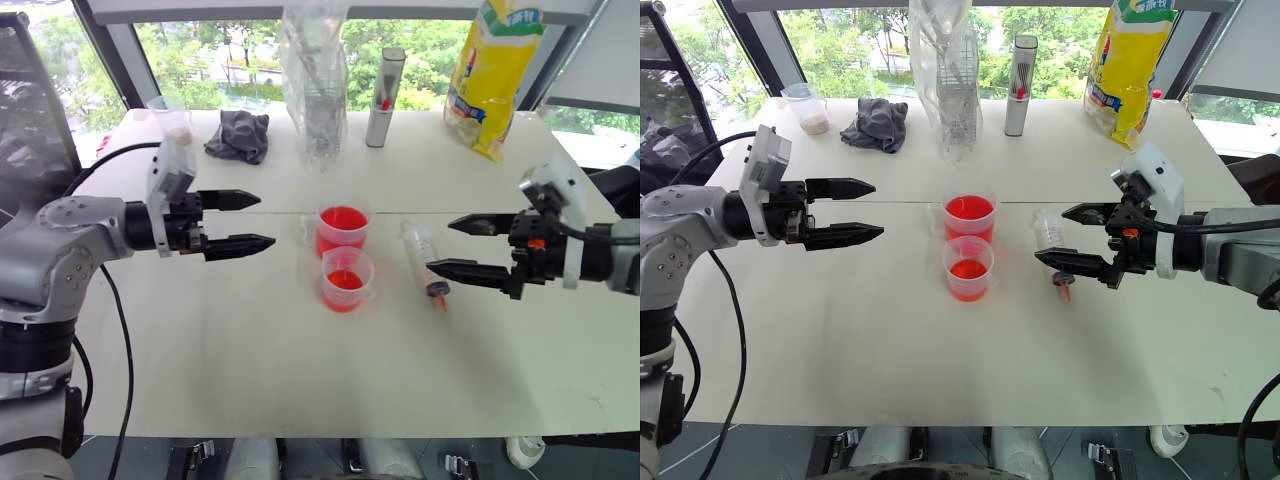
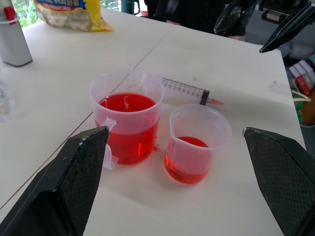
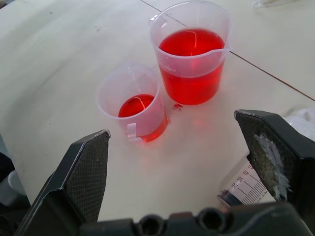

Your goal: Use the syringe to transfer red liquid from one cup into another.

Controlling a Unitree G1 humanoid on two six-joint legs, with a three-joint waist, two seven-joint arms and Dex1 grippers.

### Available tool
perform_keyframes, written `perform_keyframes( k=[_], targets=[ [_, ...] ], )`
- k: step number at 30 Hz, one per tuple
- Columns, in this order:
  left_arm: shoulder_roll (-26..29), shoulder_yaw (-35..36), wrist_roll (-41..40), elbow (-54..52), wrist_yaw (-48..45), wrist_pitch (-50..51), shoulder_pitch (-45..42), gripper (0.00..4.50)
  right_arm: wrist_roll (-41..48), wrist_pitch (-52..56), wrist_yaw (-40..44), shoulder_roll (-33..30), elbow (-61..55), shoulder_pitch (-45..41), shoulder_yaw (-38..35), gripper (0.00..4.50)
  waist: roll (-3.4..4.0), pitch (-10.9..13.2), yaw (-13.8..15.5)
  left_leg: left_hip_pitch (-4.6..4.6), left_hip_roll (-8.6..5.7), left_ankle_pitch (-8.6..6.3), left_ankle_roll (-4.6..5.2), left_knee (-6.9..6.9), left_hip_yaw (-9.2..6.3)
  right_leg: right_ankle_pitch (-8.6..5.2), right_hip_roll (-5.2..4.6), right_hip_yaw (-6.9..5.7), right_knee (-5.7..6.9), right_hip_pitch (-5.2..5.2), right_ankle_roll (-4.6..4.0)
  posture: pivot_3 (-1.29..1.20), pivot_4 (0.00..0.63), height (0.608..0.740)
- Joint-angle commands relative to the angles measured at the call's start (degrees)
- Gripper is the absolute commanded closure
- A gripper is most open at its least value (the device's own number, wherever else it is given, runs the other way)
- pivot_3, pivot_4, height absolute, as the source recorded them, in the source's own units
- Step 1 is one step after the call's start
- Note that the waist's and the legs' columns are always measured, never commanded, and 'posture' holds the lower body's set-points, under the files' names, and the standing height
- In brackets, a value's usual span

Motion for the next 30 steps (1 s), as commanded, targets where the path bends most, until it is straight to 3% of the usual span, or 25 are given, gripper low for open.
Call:
perform_keyframes(
  k=[1,18,25,30],
  targets=[
    [0.5,0.9,-1.1,-1.0,0.4,-0.1,-1.7,0.0,0.4,-0.8,-0.1,-0.8,-0.7,-0.9,-0.4,0.07,0.0,0.0,0.0,0.0,0.0,0.0,0.0,0.0,0.0,0.0,0.0,0.0,0.0,0.0,0.0,0.0,0.15,0.74],
    [0.0,0.2,-2.7,-0.8,0.8,0.2,-2.5,0.0,1.9,2.4,-1.9,-1.1,0.3,-2.1,-0.4,0.07,0.0,0.0,0.0,0.0,0.0,0.0,0.0,0.01,0.0,0.0,0.0,0.0,0.01,0.0,0.0,0.0,0.15,0.74],
    [-0.2,-0.8,-2.1,0.4,0.2,-0.5,-3.5,0.0,-2.6,7.0,-5.6,-0.6,6.9,-9.4,9.2,0.07,0.0,0.0,-0.2,0.0,0.0,0.0,0.0,0.02,0.01,0.0,0.0,0.01,0.01,0.0,0.0,0.0,0.15,0.74],
    [-0.4,-1.5,-1.7,0.8,-0.1,-1.1,-4.0,0.0,-10.9,14.2,-12.7,8.0,23.1,-23.6,19.4,0.07,0.0,0.0,-0.5,0.02,-0.01,0.0,0.0,0.03,0.05,0.01,0.03,0.06,0.05,-0.04,-0.03,0.0,0.15,0.74]
  ],
)
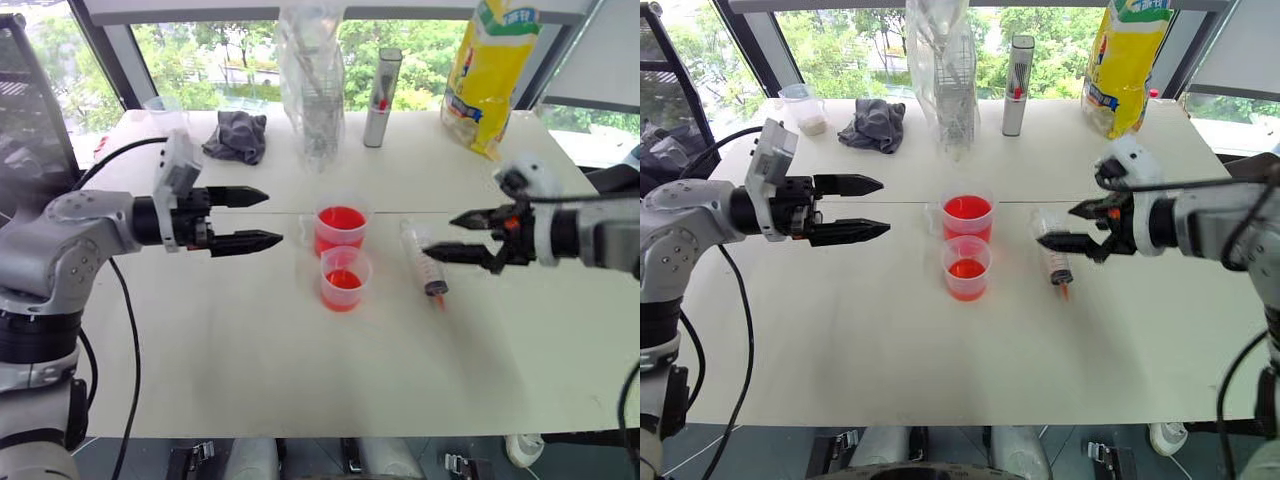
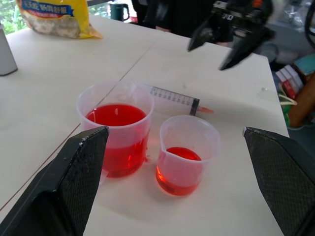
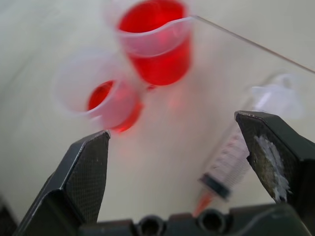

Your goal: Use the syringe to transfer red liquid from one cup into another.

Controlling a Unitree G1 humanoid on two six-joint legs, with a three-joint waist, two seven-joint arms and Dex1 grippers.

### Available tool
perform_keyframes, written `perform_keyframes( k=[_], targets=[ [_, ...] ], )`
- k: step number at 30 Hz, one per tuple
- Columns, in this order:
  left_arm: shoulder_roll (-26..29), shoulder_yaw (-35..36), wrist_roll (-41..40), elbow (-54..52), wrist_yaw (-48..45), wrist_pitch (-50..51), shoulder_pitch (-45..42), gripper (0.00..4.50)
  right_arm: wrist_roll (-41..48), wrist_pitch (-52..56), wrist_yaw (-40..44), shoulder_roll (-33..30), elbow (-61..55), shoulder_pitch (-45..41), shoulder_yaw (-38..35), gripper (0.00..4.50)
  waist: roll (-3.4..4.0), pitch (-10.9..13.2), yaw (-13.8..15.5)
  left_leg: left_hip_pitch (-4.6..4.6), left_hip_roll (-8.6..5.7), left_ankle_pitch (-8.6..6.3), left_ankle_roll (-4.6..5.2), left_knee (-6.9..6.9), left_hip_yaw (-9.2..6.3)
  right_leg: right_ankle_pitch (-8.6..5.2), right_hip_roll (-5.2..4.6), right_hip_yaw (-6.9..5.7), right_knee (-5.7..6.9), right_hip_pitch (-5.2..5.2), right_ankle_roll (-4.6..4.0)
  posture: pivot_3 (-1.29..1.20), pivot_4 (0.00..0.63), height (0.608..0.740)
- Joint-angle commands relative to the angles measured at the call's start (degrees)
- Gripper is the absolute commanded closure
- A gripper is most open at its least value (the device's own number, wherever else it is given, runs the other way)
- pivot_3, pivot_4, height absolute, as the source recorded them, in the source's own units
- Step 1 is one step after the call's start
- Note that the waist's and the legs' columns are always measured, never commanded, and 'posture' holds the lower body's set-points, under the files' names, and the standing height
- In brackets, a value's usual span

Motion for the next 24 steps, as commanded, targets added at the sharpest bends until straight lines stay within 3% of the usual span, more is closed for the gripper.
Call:
perform_keyframes(
  k=[1,8,22,24],
  targets=[
    [0.2,0.5,0.3,-0.5,-0.2,-1.2,-1.1,0.0,-6.7,4.4,-5.0,5.2,11.2,-7.8,4.7,0.07,0.0,0.0,0.0,0.0,0.0,0.0,0.0,0.0,0.0,0.0,0.01,0.0,0.0,-0.01,0.0,0.0,0.15,0.74],
    [0.1,1.3,0.0,-1.9,0.7,-1.1,0.2,0.0,-17.5,5.5,-7.4,13.7,30.0,-16.0,13.7,0.07,0.01,0.0,0.5,-0.19,-0.02,-0.01,0.01,-0.03,0.04,0.0,-0.01,0.01,-0.05,-0.16,-0.01,0.0,0.15,0.74],
    [0.5,3.0,-1.7,-5.1,3.5,-0.3,2.9,0.0,-28.3,0.6,-1.1,20.4,45.1,-19.5,21.6,0.07,0.01,0.0,0.1,-0.11,-0.01,-0.01,0.02,-0.03,0.07,0.0,0.02,0.06,0.02,-0.15,0.0,0.0,0.15,0.74],
    [0.5,2.9,-1.7,-5.0,3.7,-0.4,2.9,0.0,-29.2,0.1,0.1,20.8,45.6,-19.5,22.4,0.58,0.01,0.0,0.2,-0.11,-0.02,-0.01,0.02,-0.02,0.07,0.0,0.02,0.06,0.01,-0.13,0.0,0.0,0.15,0.74]
  ],
)
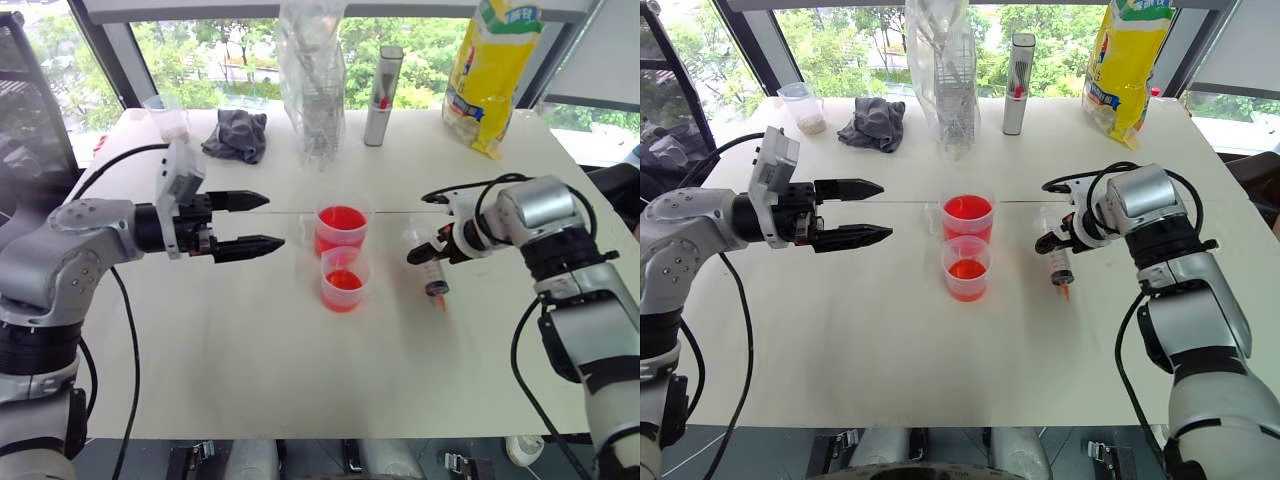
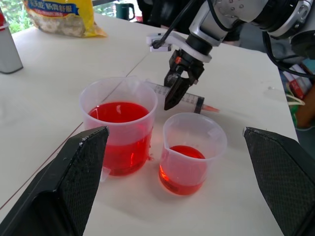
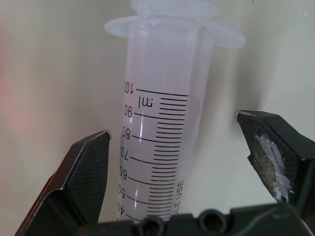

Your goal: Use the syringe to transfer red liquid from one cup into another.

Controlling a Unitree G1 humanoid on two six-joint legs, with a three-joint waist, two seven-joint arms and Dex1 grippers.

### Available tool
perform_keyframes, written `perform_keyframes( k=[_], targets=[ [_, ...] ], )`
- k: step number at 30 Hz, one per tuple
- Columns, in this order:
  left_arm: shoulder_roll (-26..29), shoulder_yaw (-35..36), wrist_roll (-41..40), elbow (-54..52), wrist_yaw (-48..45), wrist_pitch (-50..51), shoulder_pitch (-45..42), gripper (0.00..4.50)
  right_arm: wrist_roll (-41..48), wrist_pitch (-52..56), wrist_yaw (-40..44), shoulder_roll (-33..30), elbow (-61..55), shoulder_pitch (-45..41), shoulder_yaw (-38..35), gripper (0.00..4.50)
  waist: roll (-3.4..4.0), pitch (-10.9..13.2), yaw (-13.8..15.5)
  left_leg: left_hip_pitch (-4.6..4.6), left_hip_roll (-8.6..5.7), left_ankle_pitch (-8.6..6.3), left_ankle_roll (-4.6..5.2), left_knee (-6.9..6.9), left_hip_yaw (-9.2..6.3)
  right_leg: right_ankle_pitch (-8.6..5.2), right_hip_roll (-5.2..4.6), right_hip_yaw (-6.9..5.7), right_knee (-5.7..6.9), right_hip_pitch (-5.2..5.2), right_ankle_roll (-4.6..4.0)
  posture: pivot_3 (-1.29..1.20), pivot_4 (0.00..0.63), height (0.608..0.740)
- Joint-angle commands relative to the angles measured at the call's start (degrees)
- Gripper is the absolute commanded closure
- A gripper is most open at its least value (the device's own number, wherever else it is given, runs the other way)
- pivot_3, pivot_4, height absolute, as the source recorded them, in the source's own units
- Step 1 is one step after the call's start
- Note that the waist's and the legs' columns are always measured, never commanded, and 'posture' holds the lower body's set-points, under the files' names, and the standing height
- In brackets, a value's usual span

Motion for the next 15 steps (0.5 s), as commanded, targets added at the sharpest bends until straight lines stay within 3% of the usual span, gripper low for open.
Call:
perform_keyframes(
  k=[1,4,6,12,15],
  targets=[
    [0.6,1.8,-0.9,-1.6,0.3,-0.3,-0.4,0.0,-2.0,-1.3,2.2,0.6,0.3,-1.6,1.0,0.91,0.0,0.0,0.0,0.0,0.0,0.0,0.0,0.0,0.0,0.0,0.0,0.0,0.0,0.0,0.0,0.0,0.15,0.74],
    [0.4,1.5,-0.8,-1.5,0.5,-0.6,-0.5,0.0,-2.8,-0.8,3.3,0.9,-0.2,-1.5,1.2,2.45,0.0,0.0,-0.1,0.01,0.0,0.0,0.0,0.0,0.0,0.0,0.0,0.0,0.01,0.0,0.0,0.0,0.15,0.74],
    [0.3,1.3,-0.6,-1.4,0.5,-0.8,-0.6,0.0,-3.2,-0.5,3.9,0.9,-0.6,-1.4,1.3,3.08,0.0,0.0,0.0,0.02,0.0,0.0,0.0,0.0,0.0,0.0,0.01,0.0,0.01,0.0,0.0,0.0,0.15,0.74],
    [-0.2,0.9,-0.2,-0.8,0.3,-1.5,-1.3,0.0,-3.3,0.9,3.6,-1.1,-6.9,-0.3,-2.4,3.09,0.02,0.0,0.1,0.01,0.0,0.0,0.0,0.0,0.0,0.0,0.0,0.0,0.01,0.0,0.0,0.0,0.15,0.74],
    [-1.6,2.4,-1.4,0.8,1.4,-1.1,-3.2,0.0,-1.7,-2.6,3.4,-3.6,-18.4,1.1,-9.5,3.09,0.05,0.0,0.3,-0.03,0.0,0.0,0.0,-0.01,-0.01,0.0,-0.01,0.0,0.0,-0.02,0.0,0.0,0.15,0.74]
  ],
)
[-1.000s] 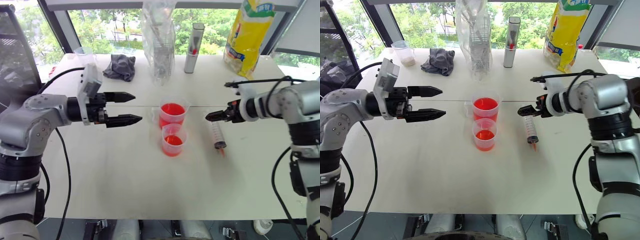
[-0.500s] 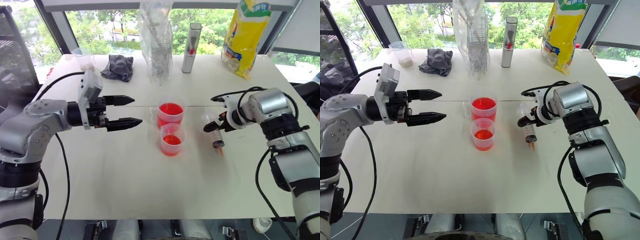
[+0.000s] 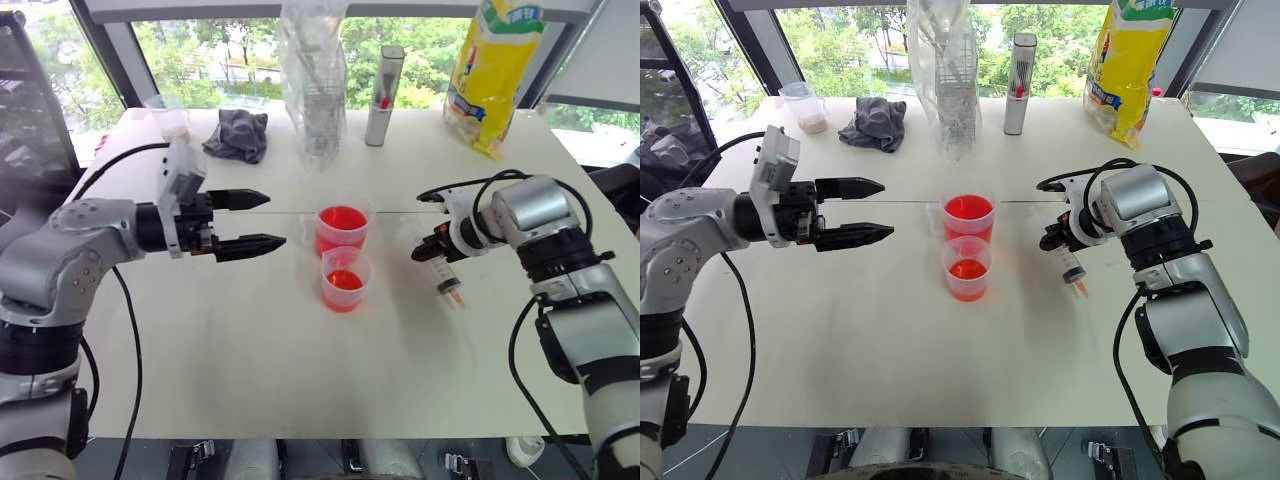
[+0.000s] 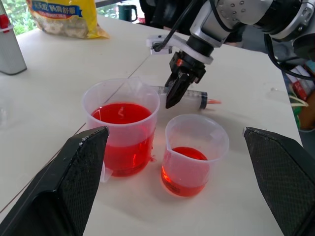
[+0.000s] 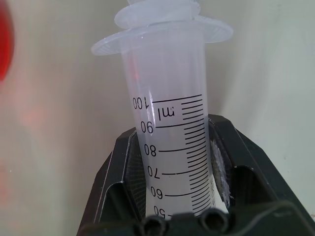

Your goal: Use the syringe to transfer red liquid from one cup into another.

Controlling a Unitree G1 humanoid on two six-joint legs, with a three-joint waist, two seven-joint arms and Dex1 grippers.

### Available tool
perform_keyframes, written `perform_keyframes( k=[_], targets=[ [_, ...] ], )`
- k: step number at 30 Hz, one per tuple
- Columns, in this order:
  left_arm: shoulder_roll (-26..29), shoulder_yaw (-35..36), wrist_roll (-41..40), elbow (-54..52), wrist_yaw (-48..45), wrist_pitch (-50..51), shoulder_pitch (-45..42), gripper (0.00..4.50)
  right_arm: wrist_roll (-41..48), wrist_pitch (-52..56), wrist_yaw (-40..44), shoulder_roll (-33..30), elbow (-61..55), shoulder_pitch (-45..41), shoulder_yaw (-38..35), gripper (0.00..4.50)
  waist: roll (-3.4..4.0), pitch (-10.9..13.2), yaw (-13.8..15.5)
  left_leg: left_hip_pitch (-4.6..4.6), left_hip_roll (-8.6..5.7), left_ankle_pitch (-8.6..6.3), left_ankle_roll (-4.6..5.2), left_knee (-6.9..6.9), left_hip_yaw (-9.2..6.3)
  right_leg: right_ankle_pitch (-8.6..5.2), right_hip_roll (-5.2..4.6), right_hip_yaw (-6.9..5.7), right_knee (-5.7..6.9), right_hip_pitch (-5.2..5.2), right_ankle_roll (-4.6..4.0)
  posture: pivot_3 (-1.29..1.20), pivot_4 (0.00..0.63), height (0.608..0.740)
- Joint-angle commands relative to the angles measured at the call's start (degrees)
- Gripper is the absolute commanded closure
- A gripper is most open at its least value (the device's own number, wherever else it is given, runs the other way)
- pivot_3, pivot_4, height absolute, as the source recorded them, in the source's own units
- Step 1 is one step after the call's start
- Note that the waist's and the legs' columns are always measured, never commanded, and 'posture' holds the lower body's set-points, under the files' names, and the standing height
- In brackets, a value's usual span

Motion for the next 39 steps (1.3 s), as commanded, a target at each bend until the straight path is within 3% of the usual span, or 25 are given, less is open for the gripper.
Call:
perform_keyframes(
  k=[1,5,11,16,23,31,39],
  targets=[
    [-0.9,2.9,-1.7,1.0,1.1,-0.7,-3.0,0.0,1.3,-2.8,-0.4,-3.2,-12.9,-0.5,-8.3,3.09,0.01,0.0,0.1,-0.02,0.0,0.0,0.0,0.0,0.0,0.0,-0.01,0.0,0.0,-0.01,0.0,0.0,0.15,0.74],
    [-1.7,3.4,-2.6,2.7,1.3,-0.4,-5.3,0.0,2.9,-8.6,-2.8,-1.2,-25.3,1.8,-17.6,3.09,0.0,0.0,-0.1,0.03,0.0,0.0,0.0,-0.01,-0.01,0.0,0.0,-0.01,0.0,0.02,0.01,0.0,0.15,0.74],
    [-2.3,1.5,-1.4,6.6,-0.5,-1.1,-10.1,0.0,5.7,-34.0,-5.4,12.4,-37.1,6.6,-26.0,3.09,0.0,0.0,-0.3,0.07,0.02,0.0,0.0,-0.01,-0.03,0.0,0.06,-0.02,0.06,0.03,0.01,0.0,0.15,0.74],
    [-2.5,0.8,-0.5,8.5,-1.9,-1.2,-12.3,0.0,2.9,-48.1,-6.9,20.5,-32.5,9.8,-23.2,3.09,-0.02,0.0,0.0,0.06,0.0,0.01,-0.02,0.05,0.01,0.0,-0.02,-0.02,0.05,0.08,0.02,0.0,0.15,0.74],
    [-2.2,0.6,-0.4,8.6,-2.3,-1.0,-12.9,0.0,-1.4,-63.1,-6.7,26.2,-25.4,17.1,-18.3,3.09,-0.02,0.0,-0.1,0.06,0.0,0.01,-0.02,0.05,-0.01,0.0,0.0,-0.03,0.05,0.09,0.02,0.0,0.15,0.74],
    [-2.9,-0.2,0.3,8.4,-2.0,-1.3,-13.3,0.0,-2.1,-71.7,-7.8,32.1,-20.4,21.8,-16.7,3.09,-0.01,0.0,-0.3,0.09,0.02,0.03,-0.05,0.05,0.0,0.0,0.01,-0.01,0.11,0.08,0.02,0.0,0.15,0.74],
    [-6.6,-3.4,4.5,12.5,-2.5,-5.7,-16.9,0.0,-3.9,-76.8,-7.1,32.9,-15.3,22.9,-15.0,3.09,-0.01,0.0,-0.1,0.09,0.0,0.03,-0.06,0.08,0.01,0.0,-0.01,-0.01,0.11,0.1,0.02,0.0,0.15,0.74]
  ],
)
